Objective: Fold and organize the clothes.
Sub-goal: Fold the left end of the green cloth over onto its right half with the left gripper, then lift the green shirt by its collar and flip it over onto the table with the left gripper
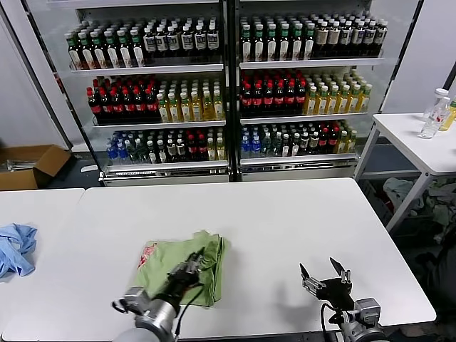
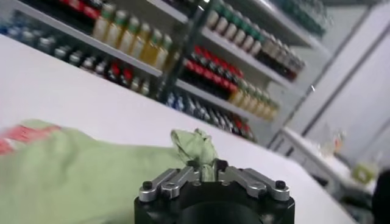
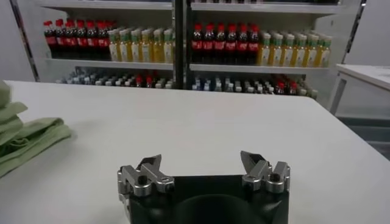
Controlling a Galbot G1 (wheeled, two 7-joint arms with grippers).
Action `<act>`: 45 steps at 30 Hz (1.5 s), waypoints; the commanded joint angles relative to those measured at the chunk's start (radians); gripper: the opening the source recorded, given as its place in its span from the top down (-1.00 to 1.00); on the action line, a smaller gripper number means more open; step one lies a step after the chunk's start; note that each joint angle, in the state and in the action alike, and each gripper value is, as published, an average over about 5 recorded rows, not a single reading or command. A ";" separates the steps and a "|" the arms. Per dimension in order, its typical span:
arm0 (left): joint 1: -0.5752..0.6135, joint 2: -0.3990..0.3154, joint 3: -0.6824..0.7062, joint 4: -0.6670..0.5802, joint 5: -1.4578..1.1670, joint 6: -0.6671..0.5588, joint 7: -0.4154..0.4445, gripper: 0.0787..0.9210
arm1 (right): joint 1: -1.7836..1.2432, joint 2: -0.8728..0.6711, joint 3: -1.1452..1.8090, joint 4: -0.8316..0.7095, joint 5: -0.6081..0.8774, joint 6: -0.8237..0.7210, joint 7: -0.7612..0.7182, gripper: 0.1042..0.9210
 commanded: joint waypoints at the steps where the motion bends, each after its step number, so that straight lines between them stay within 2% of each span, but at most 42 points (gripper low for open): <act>1: 0.019 -0.003 0.121 0.004 0.201 -0.026 0.082 0.51 | 0.001 0.001 0.006 -0.005 0.000 0.001 -0.002 -0.76; 4: 0.071 0.005 0.070 -0.108 0.121 -0.021 0.082 0.31 | 0.003 0.000 0.007 -0.009 0.001 0.001 -0.003 -0.76; 7: 0.096 0.018 -0.022 -0.140 0.089 -0.050 0.050 0.10 | 0.010 0.000 0.003 -0.016 0.002 0.002 -0.004 -0.76; 13: 0.076 0.072 -0.244 0.016 0.134 -0.130 -0.011 -0.31 | 0.026 0.005 -0.013 -0.026 0.000 0.003 -0.004 -0.76; 17: 0.055 0.092 -0.294 0.116 0.113 -0.132 -0.009 -0.59 | 0.029 0.006 -0.018 -0.037 -0.007 0.009 -0.007 -0.76; 20: 0.044 0.083 -0.301 0.163 0.105 -0.136 0.000 -0.73 | 0.030 0.006 -0.021 -0.042 -0.016 0.014 -0.008 -0.76; 25: 0.039 0.072 -0.318 0.206 0.047 -0.128 0.015 -0.76 | 0.022 0.005 -0.013 -0.036 -0.018 0.015 -0.009 -0.76; 30: 0.026 0.069 -0.358 0.231 -0.087 -0.053 0.037 -0.77 | 0.016 0.010 -0.013 -0.032 -0.023 0.017 -0.010 -0.76; 39: 0.049 0.038 -0.336 0.167 -0.284 0.040 0.112 -0.75 | 0.008 0.015 -0.002 -0.029 -0.026 0.018 -0.010 -0.76; 45: 0.029 0.018 -0.323 0.180 -0.353 0.034 0.122 -0.41 | 0.002 0.014 0.005 -0.025 -0.026 0.019 -0.009 -0.76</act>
